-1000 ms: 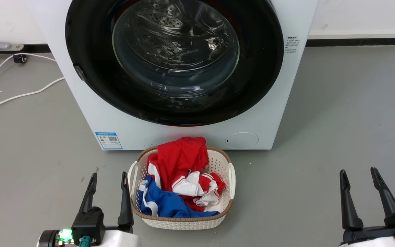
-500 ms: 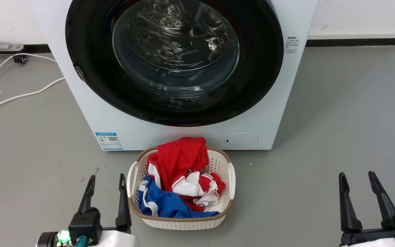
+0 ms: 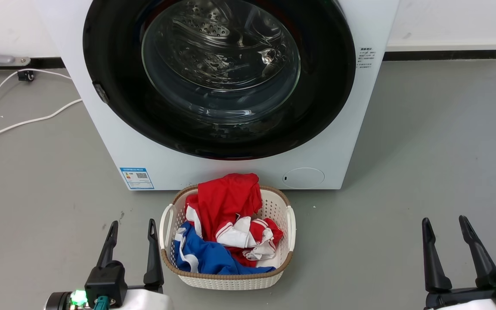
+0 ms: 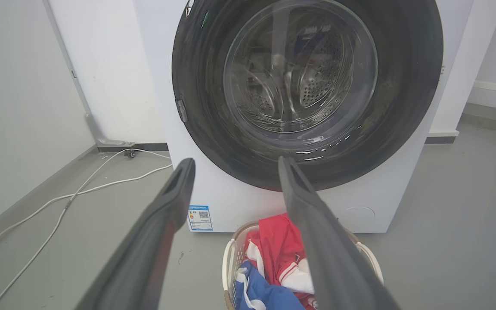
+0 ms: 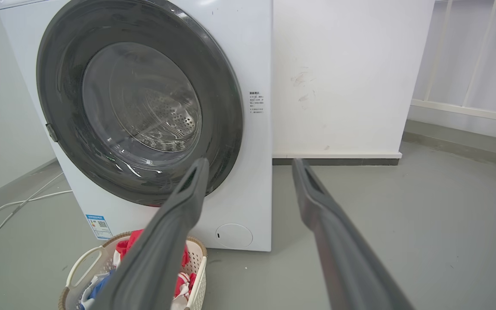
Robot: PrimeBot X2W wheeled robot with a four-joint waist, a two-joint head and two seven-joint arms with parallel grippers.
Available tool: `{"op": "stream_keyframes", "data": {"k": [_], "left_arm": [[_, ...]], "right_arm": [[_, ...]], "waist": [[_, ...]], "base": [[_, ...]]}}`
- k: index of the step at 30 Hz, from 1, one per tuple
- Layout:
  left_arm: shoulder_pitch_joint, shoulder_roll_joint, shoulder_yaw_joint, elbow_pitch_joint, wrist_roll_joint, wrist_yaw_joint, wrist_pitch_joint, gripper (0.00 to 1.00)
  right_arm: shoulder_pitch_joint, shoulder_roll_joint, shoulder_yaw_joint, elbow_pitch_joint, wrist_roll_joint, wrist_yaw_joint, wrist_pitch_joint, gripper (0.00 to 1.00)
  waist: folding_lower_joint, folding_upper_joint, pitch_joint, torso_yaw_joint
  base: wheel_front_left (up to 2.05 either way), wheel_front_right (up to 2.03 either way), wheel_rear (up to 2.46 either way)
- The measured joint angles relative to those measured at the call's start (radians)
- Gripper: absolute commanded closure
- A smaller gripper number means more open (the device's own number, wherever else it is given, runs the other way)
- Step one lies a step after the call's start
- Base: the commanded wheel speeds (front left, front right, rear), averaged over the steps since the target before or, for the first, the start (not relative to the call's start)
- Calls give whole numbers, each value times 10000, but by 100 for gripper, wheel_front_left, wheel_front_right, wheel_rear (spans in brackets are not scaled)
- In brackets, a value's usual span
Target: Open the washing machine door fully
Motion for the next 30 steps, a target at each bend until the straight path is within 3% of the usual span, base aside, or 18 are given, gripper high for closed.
{"op": "stream_keyframes", "data": {"k": [3, 4, 5, 6, 10, 14, 17, 24, 30], "left_arm": [[0, -10, 21, 10, 2, -8, 0, 0], [0, -13, 33, 13, 4, -8, 0, 0], [0, -17, 35, 17, 10, -8, 0, 0], [0, -19, 38, 21, 31, -8, 0, 0], [0, -31, 63, 27, 61, -10, 0, 0], [0, -40, 98, 35, 69, -12, 0, 0], [0, -44, 115, 40, 73, -25, 0, 0], [0, -52, 169, 52, 73, -69, 0, 0], [3, -54, 199, 67, 73, -96, 0, 0]], "right_arm": [[1, 0, 8, 10, -19, 0, 0, 4], [1, 0, 13, 12, -44, 0, 0, 27], [1, 0, 8, 10, -59, 0, 0, 79], [1, 0, 4, 6, -63, 0, 0, 100], [1, 0, 79, -10, -48, 0, 0, 100], [-13, -2, 86, 36, 1749, -2, 0, 100], [-86, -2, 33, -4, 3691, -2, 0, 100], [-36, 2, 176, 311, 9428, -4, -2, 100], [-22, 0, 729, 236, 12460, -2, -2, 100]], "waist": [[0, 0, -13, 2], [0, 0, -17, 2], [0, 0, -20, 2], [0, 0, -20, 2], [0, 0, -16, 7], [0, 0, -17, -3], [0, 0, -28, -17], [-1, 0, -63, -32], [0, 0, -65, -55]], "base": [[0, 0, 0], [0, 0, 0], [0, 0, 0], [0, 0, 0], [0, 0, 0], [0, 0, 0], [0, 0, 0], [0, 0, 0], [0, 0, 0]]}}
